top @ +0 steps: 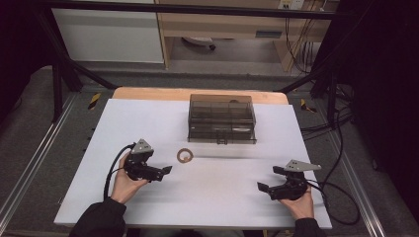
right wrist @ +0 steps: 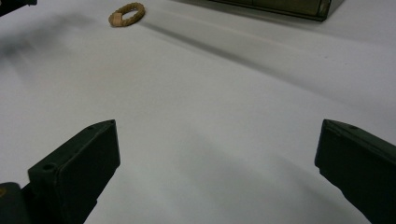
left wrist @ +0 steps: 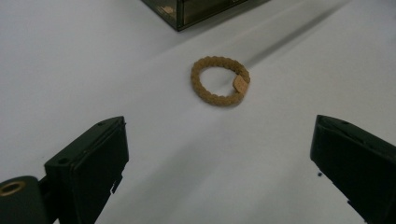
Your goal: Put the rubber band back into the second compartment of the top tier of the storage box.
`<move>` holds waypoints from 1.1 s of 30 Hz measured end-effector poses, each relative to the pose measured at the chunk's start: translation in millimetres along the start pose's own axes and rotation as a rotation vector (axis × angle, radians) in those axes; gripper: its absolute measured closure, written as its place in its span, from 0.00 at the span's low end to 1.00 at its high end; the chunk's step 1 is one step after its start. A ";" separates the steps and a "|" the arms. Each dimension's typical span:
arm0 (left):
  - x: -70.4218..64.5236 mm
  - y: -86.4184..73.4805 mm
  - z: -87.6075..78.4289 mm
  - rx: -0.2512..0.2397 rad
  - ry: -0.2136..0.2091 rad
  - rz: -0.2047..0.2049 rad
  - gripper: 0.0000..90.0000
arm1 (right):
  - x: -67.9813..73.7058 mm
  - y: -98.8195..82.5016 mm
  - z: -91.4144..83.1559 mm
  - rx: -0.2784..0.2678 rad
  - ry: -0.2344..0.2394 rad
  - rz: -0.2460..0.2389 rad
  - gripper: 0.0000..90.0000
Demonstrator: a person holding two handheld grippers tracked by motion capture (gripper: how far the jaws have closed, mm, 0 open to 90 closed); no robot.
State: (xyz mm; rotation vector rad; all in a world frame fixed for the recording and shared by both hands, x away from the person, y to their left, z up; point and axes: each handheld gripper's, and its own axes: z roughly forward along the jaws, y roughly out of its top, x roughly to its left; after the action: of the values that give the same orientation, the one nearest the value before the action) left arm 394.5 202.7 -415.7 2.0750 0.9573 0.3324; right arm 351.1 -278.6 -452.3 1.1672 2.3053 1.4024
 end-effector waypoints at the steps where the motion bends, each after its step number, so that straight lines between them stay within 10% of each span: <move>1: 0.2 0.9 1.1 0.000 0.001 0.001 0.04 | 0.1 0.0 0.0 0.000 0.001 0.001 0.01; 33: 2.8 18.0 29.0 0.035 0.051 -0.001 0.07 | 0.2 -0.1 0.2 0.005 -0.002 0.003 0.01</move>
State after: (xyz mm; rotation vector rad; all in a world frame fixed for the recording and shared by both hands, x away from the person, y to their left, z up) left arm 420.8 181.5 -420.7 2.1070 1.0009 0.3724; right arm 351.0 -278.4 -452.4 1.1732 2.3082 1.3966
